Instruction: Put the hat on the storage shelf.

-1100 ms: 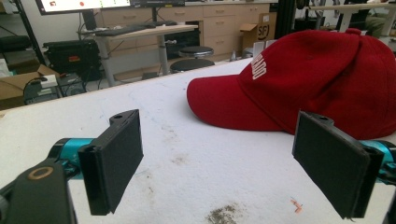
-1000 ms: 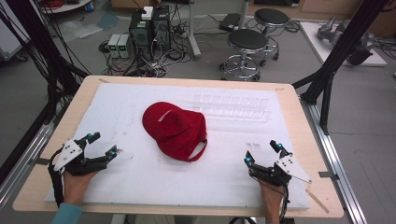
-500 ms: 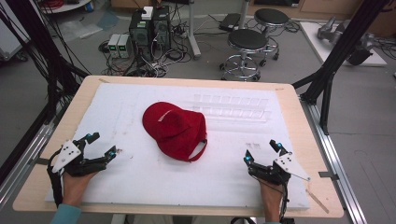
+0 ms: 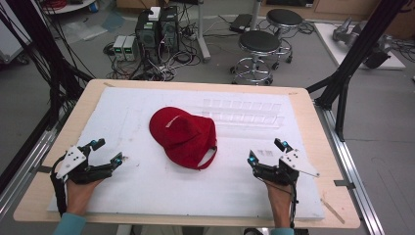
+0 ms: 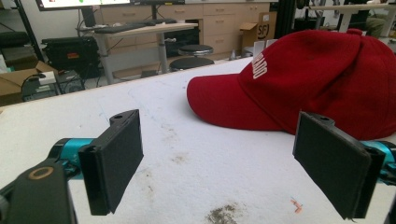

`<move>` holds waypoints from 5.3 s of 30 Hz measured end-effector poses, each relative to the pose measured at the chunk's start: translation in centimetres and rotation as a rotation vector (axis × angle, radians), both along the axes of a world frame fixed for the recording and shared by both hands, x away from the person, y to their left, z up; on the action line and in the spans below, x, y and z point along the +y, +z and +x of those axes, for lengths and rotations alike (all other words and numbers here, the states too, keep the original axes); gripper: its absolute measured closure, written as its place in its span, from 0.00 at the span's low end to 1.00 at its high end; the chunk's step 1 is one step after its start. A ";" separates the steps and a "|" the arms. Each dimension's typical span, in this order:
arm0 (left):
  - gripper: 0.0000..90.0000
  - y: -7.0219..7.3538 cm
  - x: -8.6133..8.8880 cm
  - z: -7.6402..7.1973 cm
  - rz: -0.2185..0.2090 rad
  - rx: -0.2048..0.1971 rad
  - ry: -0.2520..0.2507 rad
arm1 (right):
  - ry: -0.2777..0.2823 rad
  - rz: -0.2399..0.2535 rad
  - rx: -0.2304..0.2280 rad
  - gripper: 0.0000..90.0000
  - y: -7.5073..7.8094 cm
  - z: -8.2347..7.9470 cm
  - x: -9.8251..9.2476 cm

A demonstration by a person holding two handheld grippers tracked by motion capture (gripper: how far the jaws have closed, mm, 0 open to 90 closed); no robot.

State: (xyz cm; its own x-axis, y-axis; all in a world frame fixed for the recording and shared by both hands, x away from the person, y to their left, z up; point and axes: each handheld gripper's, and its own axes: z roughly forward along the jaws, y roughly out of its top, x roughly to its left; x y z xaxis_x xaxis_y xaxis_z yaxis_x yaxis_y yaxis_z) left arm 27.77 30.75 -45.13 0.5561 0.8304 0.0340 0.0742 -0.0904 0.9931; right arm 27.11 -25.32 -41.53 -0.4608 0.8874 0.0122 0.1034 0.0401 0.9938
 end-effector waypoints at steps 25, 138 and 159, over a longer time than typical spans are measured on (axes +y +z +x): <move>0.18 0.0 0.0 0.1 0.000 0.006 0.007 | 0.185 -0.112 0.135 0.02 4.3 4.7 12.8; 0.12 14.7 -12.7 5.9 0.047 0.189 -0.687 | 0.816 -0.369 0.096 0.93 12.7 4.8 14.4; 0.45 13.8 -15.3 7.1 0.105 0.245 -0.856 | 0.869 -0.413 0.079 0.93 13.2 4.8 14.7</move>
State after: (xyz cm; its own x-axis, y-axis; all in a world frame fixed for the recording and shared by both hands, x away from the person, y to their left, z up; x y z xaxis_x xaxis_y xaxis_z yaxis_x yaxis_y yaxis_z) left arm 34.84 15.46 -31.33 0.9852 0.1269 -0.1149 0.1487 -0.3019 0.9417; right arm 31.88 -10.58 -28.32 -0.9700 0.1783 -0.1655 -0.0613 0.4792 0.8756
